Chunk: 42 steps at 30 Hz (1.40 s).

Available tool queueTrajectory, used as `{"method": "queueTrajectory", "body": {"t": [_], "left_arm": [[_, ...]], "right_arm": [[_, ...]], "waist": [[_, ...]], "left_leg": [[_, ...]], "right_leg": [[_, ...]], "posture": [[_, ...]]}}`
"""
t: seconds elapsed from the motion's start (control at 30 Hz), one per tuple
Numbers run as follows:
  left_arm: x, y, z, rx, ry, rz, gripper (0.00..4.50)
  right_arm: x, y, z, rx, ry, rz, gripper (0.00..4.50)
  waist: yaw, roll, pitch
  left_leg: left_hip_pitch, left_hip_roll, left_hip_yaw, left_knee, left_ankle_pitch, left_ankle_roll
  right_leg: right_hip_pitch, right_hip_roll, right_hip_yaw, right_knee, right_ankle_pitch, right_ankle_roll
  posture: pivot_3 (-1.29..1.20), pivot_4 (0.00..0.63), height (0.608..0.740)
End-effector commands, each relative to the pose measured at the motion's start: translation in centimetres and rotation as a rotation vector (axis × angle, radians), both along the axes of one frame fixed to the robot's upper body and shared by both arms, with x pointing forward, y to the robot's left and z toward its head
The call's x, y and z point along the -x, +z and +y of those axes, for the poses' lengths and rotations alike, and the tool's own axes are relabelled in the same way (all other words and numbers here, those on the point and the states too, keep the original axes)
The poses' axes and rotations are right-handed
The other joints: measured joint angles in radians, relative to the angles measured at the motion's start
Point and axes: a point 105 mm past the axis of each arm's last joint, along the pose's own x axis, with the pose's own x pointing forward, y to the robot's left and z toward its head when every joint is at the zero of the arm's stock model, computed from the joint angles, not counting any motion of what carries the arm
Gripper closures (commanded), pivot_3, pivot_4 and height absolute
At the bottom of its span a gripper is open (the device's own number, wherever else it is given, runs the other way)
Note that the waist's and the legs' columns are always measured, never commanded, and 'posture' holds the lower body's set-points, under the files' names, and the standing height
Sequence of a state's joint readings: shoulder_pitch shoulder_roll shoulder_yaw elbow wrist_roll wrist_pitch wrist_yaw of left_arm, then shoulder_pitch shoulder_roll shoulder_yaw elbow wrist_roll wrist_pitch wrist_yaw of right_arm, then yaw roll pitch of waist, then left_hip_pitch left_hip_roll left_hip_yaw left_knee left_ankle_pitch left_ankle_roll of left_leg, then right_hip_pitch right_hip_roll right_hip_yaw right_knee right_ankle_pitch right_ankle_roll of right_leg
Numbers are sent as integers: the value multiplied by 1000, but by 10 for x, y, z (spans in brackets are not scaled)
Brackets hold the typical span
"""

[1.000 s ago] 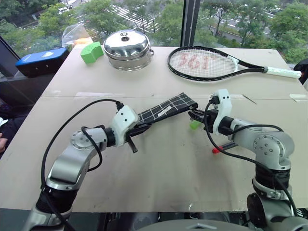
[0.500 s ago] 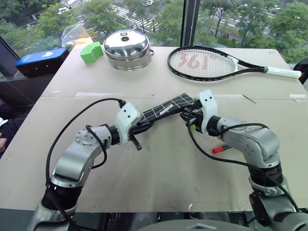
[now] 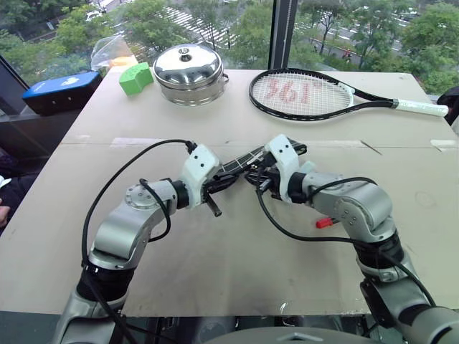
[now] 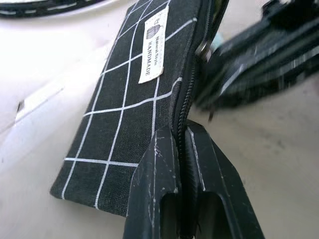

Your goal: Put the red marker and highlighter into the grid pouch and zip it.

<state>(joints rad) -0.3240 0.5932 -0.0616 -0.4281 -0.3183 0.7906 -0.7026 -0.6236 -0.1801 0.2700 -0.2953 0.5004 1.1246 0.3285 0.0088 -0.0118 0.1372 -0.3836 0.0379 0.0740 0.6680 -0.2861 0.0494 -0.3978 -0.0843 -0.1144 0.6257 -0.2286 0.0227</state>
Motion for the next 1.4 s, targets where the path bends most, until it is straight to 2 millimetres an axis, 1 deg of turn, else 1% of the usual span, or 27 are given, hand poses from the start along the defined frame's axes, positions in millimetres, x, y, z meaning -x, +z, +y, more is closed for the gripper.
{"method": "queueTrajectory", "body": {"t": [0.03, 0.1, 0.17, 0.27, 0.37, 0.4, 0.47, 0.57, 0.6, 0.63, 0.67, 0.7, 0.77, 0.9, 1.0, 1.1, 1.17, 1.23, 1.27, 1.33, 1.4], "left_arm": [[1, 9, -12, 18, -50, -35, 4500], [-1, 8, -15, 16, -52, -39, 4500], [-2, 8, -16, 17, -54, -41, 4500], [-3, 7, -15, 17, -53, -42, 4500], [-3, 6, -9, 13, -43, -44, 4500], [-3, 5, -7, 11, -39, -45, 4500], [-2, 4, -4, 9, -37, -46, 4500], [-1, 3, -1, 6, -33, -47, 4500], [-2, 3, -1, 5, -31, -48, 4500], [-1, 2, 0, 4, -31, -49, 4500], [-1, 2, 0, 4, -32, -49, 4500], [-1, 2, 0, 3, -32, -49, 4500], [-1, 1, -1, 2, -38, -48, 4500], [1, 1, -5, 1, -60, -47, 4500], [1, 2, -8, -4, -79, -51, 4500], [2, 4, -12, -6, -103, -57, 4500], [2, 4, -14, -6, -110, -58, 4500], [1, 5, -16, -6, -111, -59, 4500], [0, 5, -16, -7, -111, -59, 4500], [-2, 5, -16, -10, -109, -59, 4500], [-3, 5, -16, -15, -101, -58, 4500]], "right_arm": [[6, 5, 23, -20, 100, -16, 4407], [12, 1, 35, -19, 167, 7, 4407], [13, -3, 40, -27, 200, 31, 4407], [8, -9, 31, 34, 232, -43, 4407], [8, -8, 5, 24, 208, -54, 3590], [10, -6, -4, 28, 194, -63, 3076], [19, -4, -24, 34, 187, -74, 2220], [32, 4, -52, 25, 170, -72, 2220], [31, 9, -62, 4, 122, -71, 2489], [30, 12, -69, -18, 80, -64, 2842], [30, 17, -75, -41, 49, -64, 3078], [29, 20, -78, -57, 23, -68, 3675], [21, 25, -81, -97, -55, -63, 4394], [2, 22, -79, -109, -177, -42, 4394], [-6, 16, -71, -94, -198, -24, 4394], [-16, 6, -59, 8, -198, -63, 4394], [-22, 6, -50, 91, -175, -176, 4394], [-16, 5, -30, 213, -32, -345, 4394], [-17, 3, -25, 301, 16, -463, 4394], [-22, -5, -22, 466, 97, -658, 4394], [-25, -12, -24, 582, 184, -785, 4394]], "waist": [[0, 0, 0], [0, 0, 0], [0, 0, 0], [1, 0, 0], [2, 0, 0], [3, 0, 0], [5, 0, 0], [5, 0, 1], [3, 0, 1], [2, -1, 1], [2, -1, 1], [2, -1, 1], [2, -1, 1], [3, 0, 1], [5, 0, 1], [4, 0, 1], [3, 0, 1], [2, 0, 2], [1, 0, 2], [-1, -1, 1], [0, -1, 1]], "left_leg": [[0, 0, 0, 0, 0, 0], [0, 0, 0, 0, 0, 0], [0, 0, 0, 0, 0, 0], [0, 0, 0, 0, 0, 0], [-1, 0, 0, 0, 0, 0], [-1, 0, 0, 0, 0, 0], [-2, 0, -1, 0, 0, 0], [-2, 0, -1, 0, 0, 0], [-2, 0, -1, 0, 0, 0], [-1, 0, -1, 0, 0, 0], [-1, 0, 0, 0, 0, 0], [-1, 1, -1, 0, 0, 0], [0, 1, -1, -1, -2, 4], [0, 1, -1, 0, -2, 3], [0, 0, -1, 0, 0, 0], [-1, 0, -1, 0, 0, 0], [-1, -1, 0, 0, 0, 0], [-1, -1, 0, 0, 0, 0], [-1, -1, 0, 0, 0, 0], [-1, -1, 0, 0, 0, 0], [-1, -1, 0, 0, 0, -1]], "right_leg": [[0, 0, 0, 0, 0, 0], [0, 0, 0, 0, 0, 0], [0, 0, -1, 0, 0, 0], [0, 0, 0, 0, 0, 0], [0, -1, 0, -1, 0, 0], [0, -1, 0, -1, 0, 0], [0, -2, 0, -1, 0, 0], [0, -2, 0, -2, 0, 0], [0, -2, 0, -2, 0, 0], [0, -2, 0, -1, 0, 0], [0, -2, 0, -1, 0, 0], [0, -3, 0, -1, 0, 0], [0, -3, 0, -1, 0, 0], [0, -1, 0, 0, 0, 0], [0, -1, 0, 0, 0, 0], [0, -1, 0, 0, 0, 0], [0, -1, 0, -1, 0, 0], [0, -1, 0, -1, 0, 0], [-1, -1, 0, -1, 0, 0], [-1, 0, 0, -1, -2, 3], [-1, 0, 0, -1, -3, 5]], "posture": [[0, 150, 740], [0, 150, 740], [0, 150, 740], [0, 150, 740], [0, 150, 740], [0, 150, 740], [0, 150, 740], [0, 150, 740], [0, 150, 740], [0, 150, 740], [0, 150, 740], [0, 150, 740], [0, 150, 740], [0, 150, 740], [0, 150, 740], [0, 150, 740], [0, 150, 740], [0, 150, 740], [0, 150, 740], [0, 150, 740], [0, 150, 740]]}}
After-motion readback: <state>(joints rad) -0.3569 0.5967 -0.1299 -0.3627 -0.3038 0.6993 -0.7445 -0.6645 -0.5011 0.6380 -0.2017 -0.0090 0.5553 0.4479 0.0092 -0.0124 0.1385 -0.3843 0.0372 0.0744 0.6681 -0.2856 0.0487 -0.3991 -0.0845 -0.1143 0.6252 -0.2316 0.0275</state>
